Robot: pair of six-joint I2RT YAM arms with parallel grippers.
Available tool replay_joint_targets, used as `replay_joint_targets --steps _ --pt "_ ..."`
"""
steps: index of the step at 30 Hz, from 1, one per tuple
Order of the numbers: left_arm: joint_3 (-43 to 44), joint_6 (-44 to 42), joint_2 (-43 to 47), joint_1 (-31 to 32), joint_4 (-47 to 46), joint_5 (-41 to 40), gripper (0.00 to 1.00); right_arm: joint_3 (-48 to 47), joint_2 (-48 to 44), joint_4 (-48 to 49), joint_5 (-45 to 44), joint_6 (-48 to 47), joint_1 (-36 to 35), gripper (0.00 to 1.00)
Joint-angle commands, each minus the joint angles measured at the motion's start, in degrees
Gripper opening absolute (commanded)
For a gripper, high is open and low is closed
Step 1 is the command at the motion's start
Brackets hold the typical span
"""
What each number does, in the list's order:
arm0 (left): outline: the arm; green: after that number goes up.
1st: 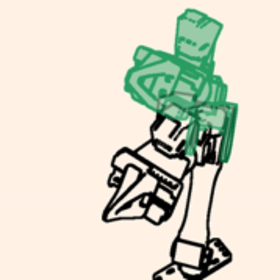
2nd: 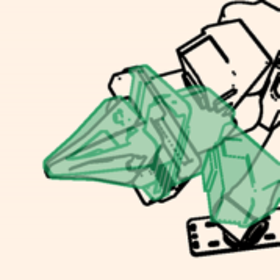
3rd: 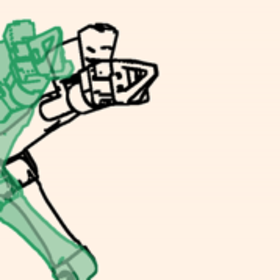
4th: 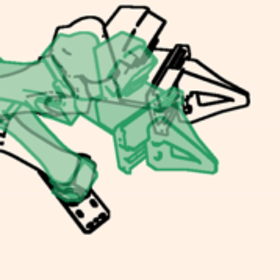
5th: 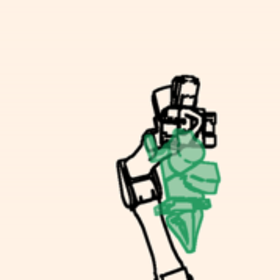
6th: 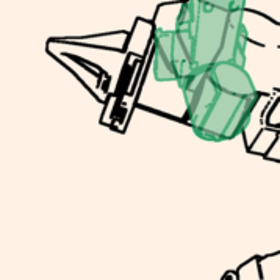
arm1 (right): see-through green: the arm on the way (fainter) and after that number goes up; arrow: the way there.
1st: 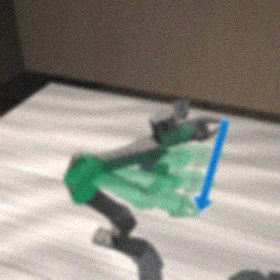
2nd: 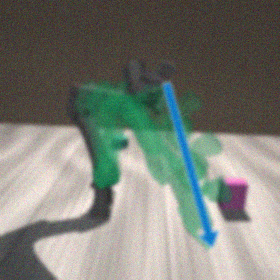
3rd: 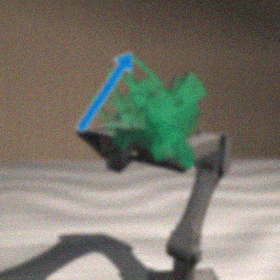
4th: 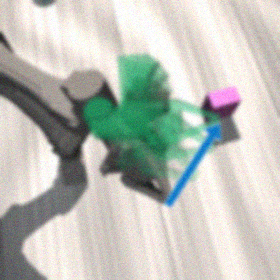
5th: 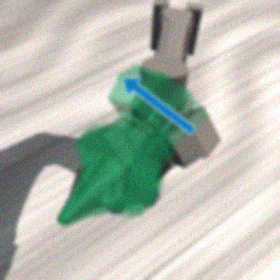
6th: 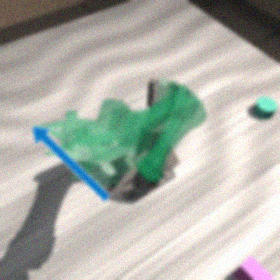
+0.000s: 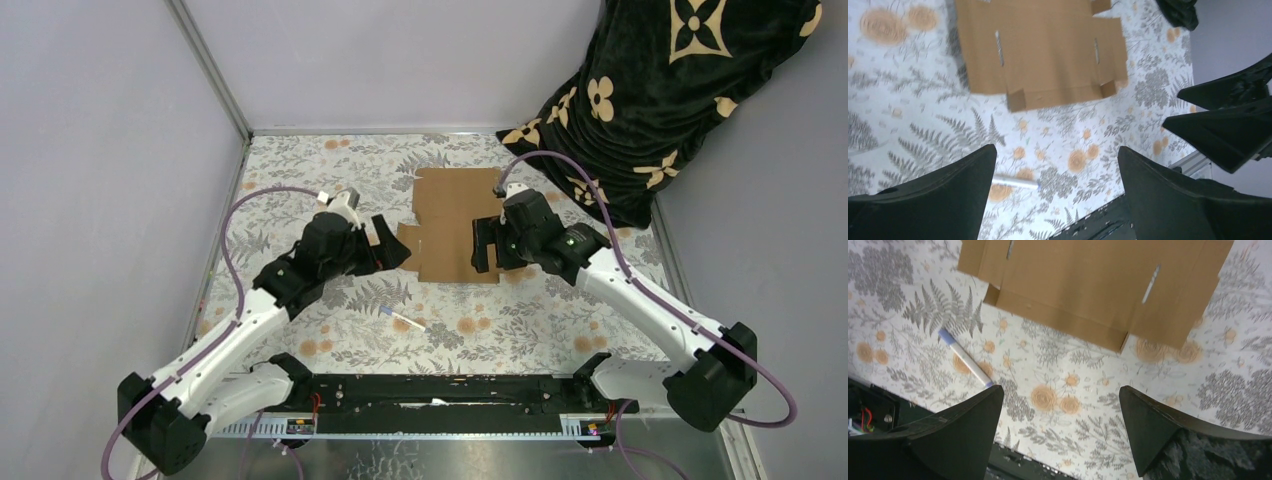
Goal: Fold the paper box
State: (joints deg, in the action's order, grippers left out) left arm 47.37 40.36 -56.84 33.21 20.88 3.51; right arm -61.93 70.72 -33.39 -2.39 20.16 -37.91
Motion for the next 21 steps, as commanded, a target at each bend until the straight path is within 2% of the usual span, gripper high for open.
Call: replay_joint_targets --steps 1,6,13,19,21 --pt "-5.33 3.29 6.63 -0.43 3.50 0.28 0.99 2.40 -6.03 -1.27 4.25 2.35 -0.54 0.95" --pt "-8.65 4.91 13.13 -0.43 4.08 2.32 0.99 2.62 -11.36 -2.75 4.60 6.26 -0.53 0.98" --pt "-5.27 4.28 12.88 -0.34 7.35 5.22 0.99 -3.24 -13.92 -10.10 5.63 10.76 -0.52 1.00" --pt "1.17 2.53 11.53 -0.34 13.77 4.93 0.99 -12.23 -9.79 -19.81 1.47 14.46 -0.51 1.00" --pt "3.65 3.95 10.51 -0.35 14.71 4.65 0.99 -13.80 -8.01 -20.35 0.83 14.37 -0.45 0.99"
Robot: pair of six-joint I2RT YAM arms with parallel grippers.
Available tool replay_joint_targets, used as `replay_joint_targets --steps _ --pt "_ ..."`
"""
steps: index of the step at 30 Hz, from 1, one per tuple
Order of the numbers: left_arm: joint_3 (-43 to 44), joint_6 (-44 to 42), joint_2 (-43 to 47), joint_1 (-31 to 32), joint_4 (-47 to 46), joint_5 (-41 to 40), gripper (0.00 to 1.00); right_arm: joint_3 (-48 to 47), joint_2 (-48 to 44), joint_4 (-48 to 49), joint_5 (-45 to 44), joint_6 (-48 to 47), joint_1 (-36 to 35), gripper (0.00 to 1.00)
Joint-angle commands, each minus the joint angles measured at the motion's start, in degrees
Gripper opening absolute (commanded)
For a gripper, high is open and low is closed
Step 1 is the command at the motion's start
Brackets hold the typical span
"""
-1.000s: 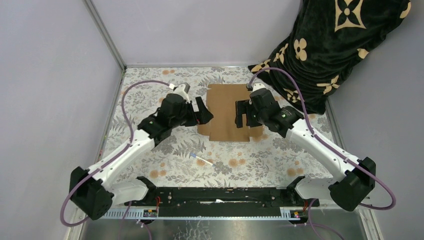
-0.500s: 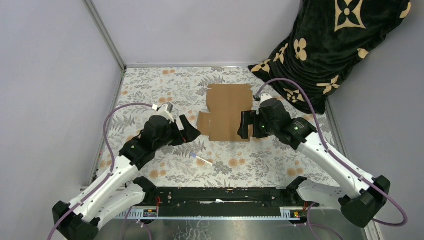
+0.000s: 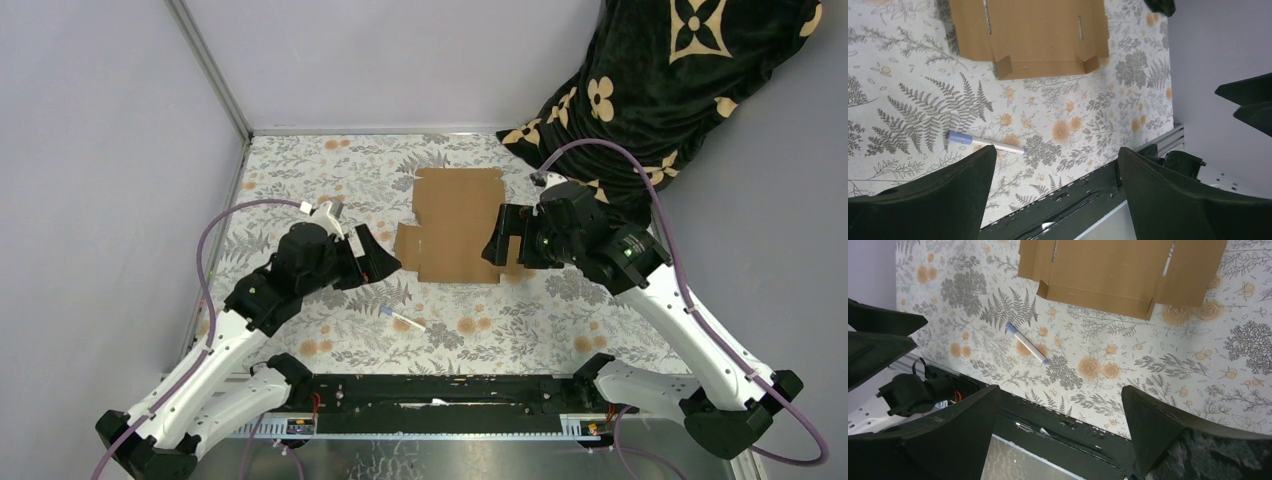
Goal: Fold the paper box
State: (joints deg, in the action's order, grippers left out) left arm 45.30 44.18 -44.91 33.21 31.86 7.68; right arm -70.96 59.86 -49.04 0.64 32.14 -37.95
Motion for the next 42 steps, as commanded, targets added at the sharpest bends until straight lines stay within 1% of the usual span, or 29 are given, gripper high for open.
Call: replay_joint_targets --steps 1,4,7,8,10,12,14,18,20,23,26,29,32,36,42 --pt "6.70 1.03 -1.94 -0.39 3.34 0.84 0.99 -4.65 3.30 -3.82 -1.66 1.89 -0.40 1.00" --pt "9.23 3.90 -4.16 -0.39 2.23 1.46 0.99 -2.35 4.15 0.11 -1.18 1.01 0.02 1.00" --pt "10.98 5.89 -5.39 -0.27 1.67 0.97 0.99 -0.09 6.26 2.90 -4.13 -0.30 2.73 1.00" --pt "11.27 6.37 -5.44 -0.28 1.48 0.35 0.99 0.48 7.49 3.36 -4.17 -0.75 4.86 1.00" --pt "11.68 6.77 -5.89 -0.34 1.45 -1.35 0.99 1.43 9.94 4.42 -1.32 -1.75 11.00 1.00" --pt "12.22 6.45 -7.36 -0.34 1.33 -3.07 0.99 2.67 12.22 6.34 4.09 -3.75 17.53 1.00" --pt "13.25 5.56 -10.65 -0.33 0.51 -4.16 0.99 3.51 14.15 9.97 7.05 -6.44 20.80 1.00" --pt "14.29 4.26 -17.32 -0.45 -4.15 -6.21 0.99 3.32 19.51 14.08 6.19 -9.02 21.33 0.99" --pt "14.00 4.12 -20.81 -1.09 -7.56 -5.83 0.98 2.70 22.49 14.87 4.84 -9.88 21.78 0.98" --pt "13.35 3.28 -25.33 -2.88 -12.66 -4.85 0.98 2.64 25.74 17.17 5.01 -11.53 22.59 0.93" --pt "12.77 1.30 -29.10 -5.71 -15.89 -4.16 0.99 3.86 28.33 20.13 5.86 -11.95 23.58 0.88" --pt "11.90 0.32 -32.31 -10.32 -18.74 0.09 0.98 5.41 30.50 23.28 7.84 -12.14 24.79 0.82" --pt "11.31 -0.52 -33.99 -13.09 -20.46 2.37 0.98 6.98 31.98 26.79 9.46 -11.76 26.26 0.76" --pt "11.13 -2.43 -35.27 -14.14 -21.12 1.75 0.98 6.93 35.18 27.70 8.84 -11.85 27.23 0.74" --pt "7.74 -1.56 -36.32 -16.25 -24.54 4.15 0.98 7.50 38.45 29.41 10.00 -11.62 27.89 0.73"
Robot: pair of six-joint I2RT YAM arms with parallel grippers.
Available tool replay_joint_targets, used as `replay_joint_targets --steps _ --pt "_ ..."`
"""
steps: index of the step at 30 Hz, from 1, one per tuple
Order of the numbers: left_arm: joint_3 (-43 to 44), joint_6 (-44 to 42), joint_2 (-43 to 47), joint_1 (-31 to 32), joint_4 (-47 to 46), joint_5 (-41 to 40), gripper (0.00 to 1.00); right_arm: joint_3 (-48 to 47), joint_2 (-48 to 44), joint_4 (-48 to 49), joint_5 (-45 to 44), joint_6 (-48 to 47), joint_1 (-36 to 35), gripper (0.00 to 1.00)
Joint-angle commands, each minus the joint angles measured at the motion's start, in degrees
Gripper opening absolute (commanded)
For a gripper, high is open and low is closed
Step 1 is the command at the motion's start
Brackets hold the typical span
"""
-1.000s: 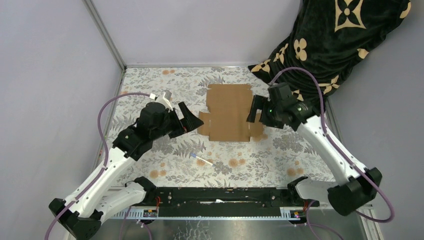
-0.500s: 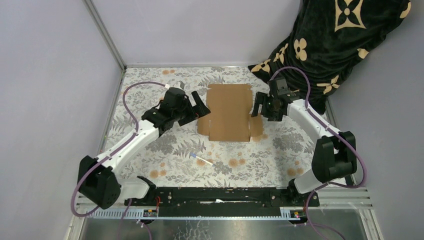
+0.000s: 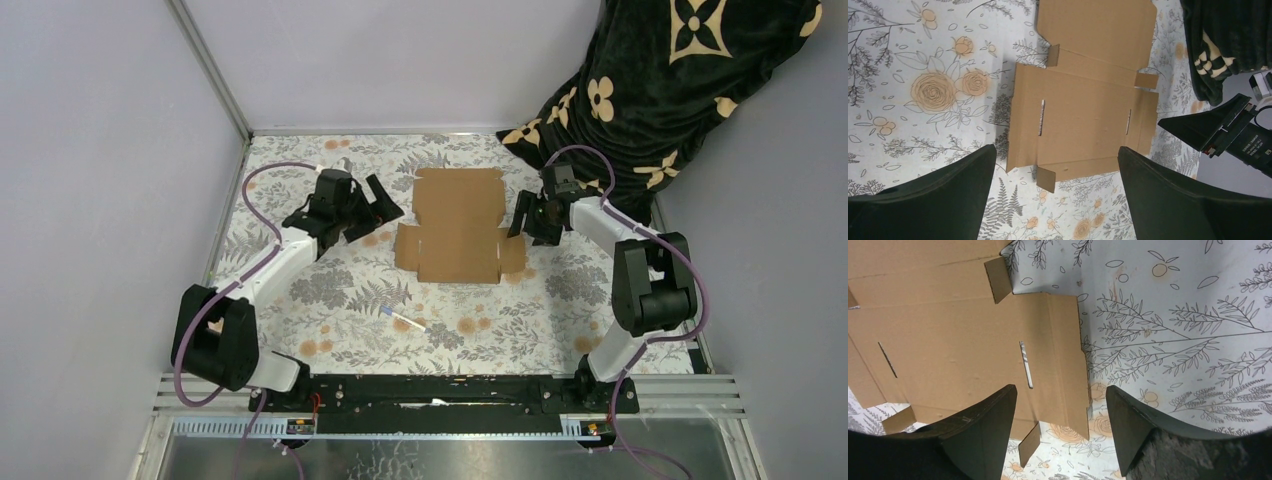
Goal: Fold the paper box
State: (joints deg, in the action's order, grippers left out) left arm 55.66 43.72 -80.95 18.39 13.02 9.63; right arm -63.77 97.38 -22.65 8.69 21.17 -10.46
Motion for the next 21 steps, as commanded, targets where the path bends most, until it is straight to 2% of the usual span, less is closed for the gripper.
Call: replay_joint_targets --steps 1,15,19,21 --pt "-3.14 -0.95 -0.15 -1.69 -6.05 2.37 0.99 0.75 1.15 3.55 2.06 -0.60 0.39 0.73" --pt "-8.51 0.63 4.66 -2.56 -6.79 4.22 0.98 5.13 3.42 9.52 5.83 1.76 0.79 0.61" --pt "-9.18 1.22 5.55 -2.55 -6.95 4.92 0.99 6.44 4.09 10.92 7.09 2.46 0.79 0.55" --pt "-9.70 1.51 6.13 -2.53 -6.95 4.97 0.98 7.28 4.36 11.79 8.10 2.92 0.79 0.48"
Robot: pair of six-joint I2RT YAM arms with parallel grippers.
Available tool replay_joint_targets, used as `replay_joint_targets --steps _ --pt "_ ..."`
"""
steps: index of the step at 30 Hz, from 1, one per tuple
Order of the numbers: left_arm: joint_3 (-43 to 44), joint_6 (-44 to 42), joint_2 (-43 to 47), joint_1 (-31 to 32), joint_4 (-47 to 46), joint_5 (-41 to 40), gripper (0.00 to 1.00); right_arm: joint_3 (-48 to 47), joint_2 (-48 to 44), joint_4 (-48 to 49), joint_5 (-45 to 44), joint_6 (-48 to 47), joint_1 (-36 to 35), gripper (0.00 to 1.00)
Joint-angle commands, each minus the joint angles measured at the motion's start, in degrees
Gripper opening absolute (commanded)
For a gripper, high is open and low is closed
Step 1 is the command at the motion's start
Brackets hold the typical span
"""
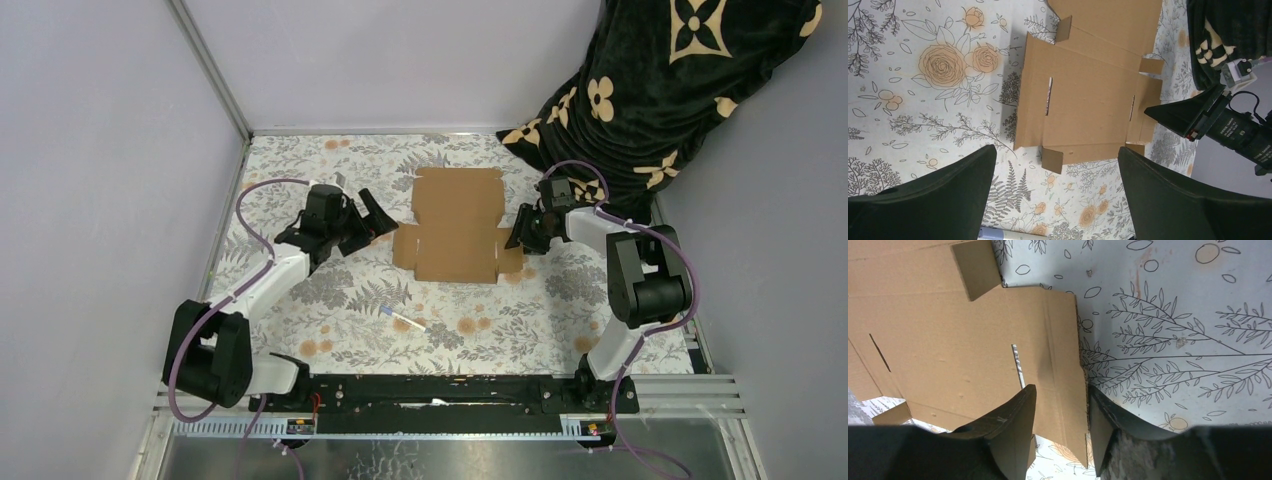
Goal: Fold the paper box
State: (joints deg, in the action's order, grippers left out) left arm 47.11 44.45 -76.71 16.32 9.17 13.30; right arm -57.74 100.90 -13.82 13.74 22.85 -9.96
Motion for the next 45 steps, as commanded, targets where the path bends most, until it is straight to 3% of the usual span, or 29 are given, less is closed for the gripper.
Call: replay_joint_targets --steps 1,6,10,22,36,45 --pt "-1.48 0.94 2.29 -0.49 -3.10 1.21 0.99 1.57 0.94 3.30 3.51 1.45 0.29 0.45" --pt "-3.07 1.79 4.35 -0.45 -3.20 1.93 0.99 2.21 0.73 4.33 6.44 3.35 0.29 0.25" --pt "-4.73 2.58 6.40 -0.41 -3.41 2.24 0.98 1.67 -0.33 4.16 10.37 6.10 0.29 0.18" --pt "-7.66 5.30 11.68 -0.45 -3.93 3.38 0.98 4.08 -3.78 11.41 25.11 21.48 0.29 0.18" --pt "-9.33 6.35 13.15 2.07 -1.29 -1.50 0.99 9.45 -6.46 23.66 29.80 34.80 0.29 0.14" --pt "-14.58 13.48 8.66 6.23 -10.68 -3.86 0.99 11.84 -8.26 27.63 30.47 38.80 0.26 0.13"
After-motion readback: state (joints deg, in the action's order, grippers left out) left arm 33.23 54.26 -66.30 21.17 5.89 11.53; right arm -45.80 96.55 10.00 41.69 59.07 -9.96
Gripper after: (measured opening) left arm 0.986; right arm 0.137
